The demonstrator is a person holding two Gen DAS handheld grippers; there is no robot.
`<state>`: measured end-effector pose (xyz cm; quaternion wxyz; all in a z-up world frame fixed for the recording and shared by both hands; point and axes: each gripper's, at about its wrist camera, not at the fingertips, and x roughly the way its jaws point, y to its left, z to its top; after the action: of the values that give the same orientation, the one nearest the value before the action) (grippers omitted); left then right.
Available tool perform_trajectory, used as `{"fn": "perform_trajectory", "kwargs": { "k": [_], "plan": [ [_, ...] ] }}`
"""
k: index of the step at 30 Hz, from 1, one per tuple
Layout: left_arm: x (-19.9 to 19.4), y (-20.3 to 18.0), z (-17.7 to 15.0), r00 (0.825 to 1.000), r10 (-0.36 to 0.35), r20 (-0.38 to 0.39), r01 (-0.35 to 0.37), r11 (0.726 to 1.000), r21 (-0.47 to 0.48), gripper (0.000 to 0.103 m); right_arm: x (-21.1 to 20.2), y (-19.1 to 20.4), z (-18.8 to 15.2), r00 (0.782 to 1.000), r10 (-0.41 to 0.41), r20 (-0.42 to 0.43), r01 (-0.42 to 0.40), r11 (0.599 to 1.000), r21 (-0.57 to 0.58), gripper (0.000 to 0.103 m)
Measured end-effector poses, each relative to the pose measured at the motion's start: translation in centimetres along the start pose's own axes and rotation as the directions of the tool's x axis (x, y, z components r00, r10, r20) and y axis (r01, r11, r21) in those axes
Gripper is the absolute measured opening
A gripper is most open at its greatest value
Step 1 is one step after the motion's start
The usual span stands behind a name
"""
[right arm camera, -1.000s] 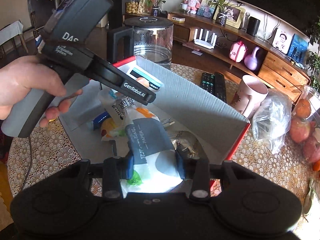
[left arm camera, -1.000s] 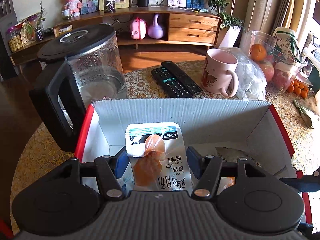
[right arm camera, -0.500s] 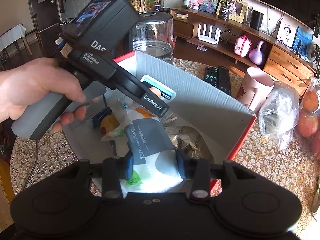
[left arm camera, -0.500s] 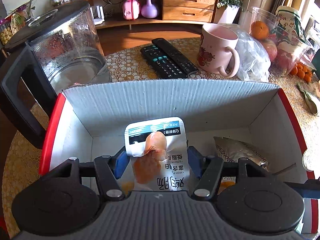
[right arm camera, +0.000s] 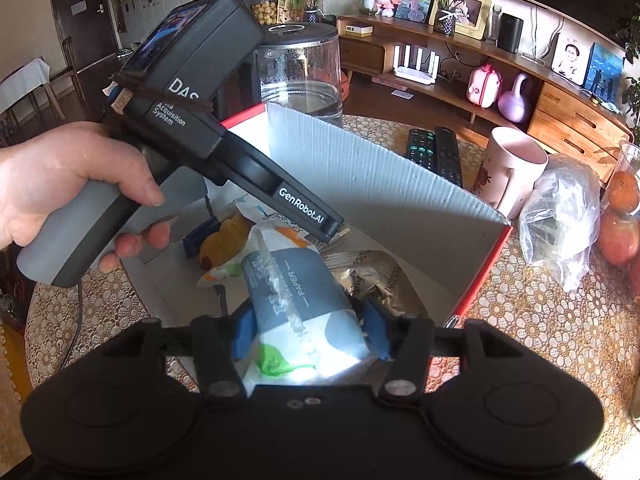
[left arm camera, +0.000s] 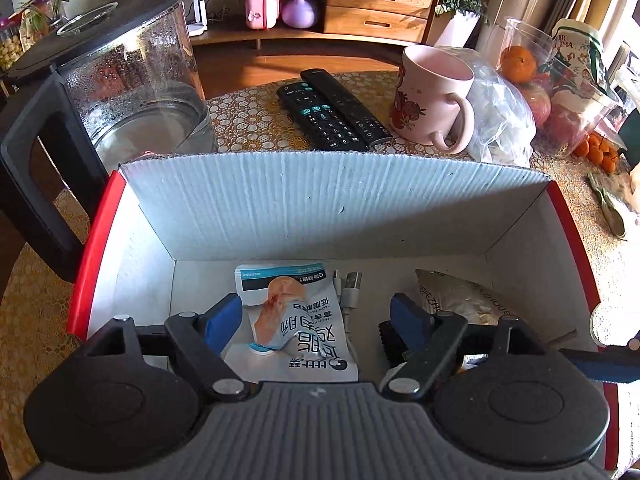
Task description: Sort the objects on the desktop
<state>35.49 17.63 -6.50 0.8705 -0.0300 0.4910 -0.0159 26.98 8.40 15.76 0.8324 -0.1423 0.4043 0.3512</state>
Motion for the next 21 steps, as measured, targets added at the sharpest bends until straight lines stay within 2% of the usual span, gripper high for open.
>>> {"fn": "perform_trajectory", "kwargs": {
  "k": [3,9,21],
  "plan": [
    [-0.8,-0.1,-0.1,1.0,-0.002,0.021,0.002,1.0,-0.005,0.081,-0.4,0.3,-0.1,1.0,-0.017,0.008,0.017,1.0,-0.013,0.064],
    [-2.5,0.0,-0.5,0.999,-0.013,0.048,0.014,1.0,-0.024,0.081,-1.6,0.3,-0.2,1.0,0.012,0.015,-0.013,1.0,0.012,0.067],
    [-7.4,-0.8,-2.7,0.993,-0.003,0.116,0.004,1.0,-0.012,0.081,-4.9,1.0,-0.4,0.999,0.007,0.042,-0.008,0.999,0.035,0.069]
  ]
}}
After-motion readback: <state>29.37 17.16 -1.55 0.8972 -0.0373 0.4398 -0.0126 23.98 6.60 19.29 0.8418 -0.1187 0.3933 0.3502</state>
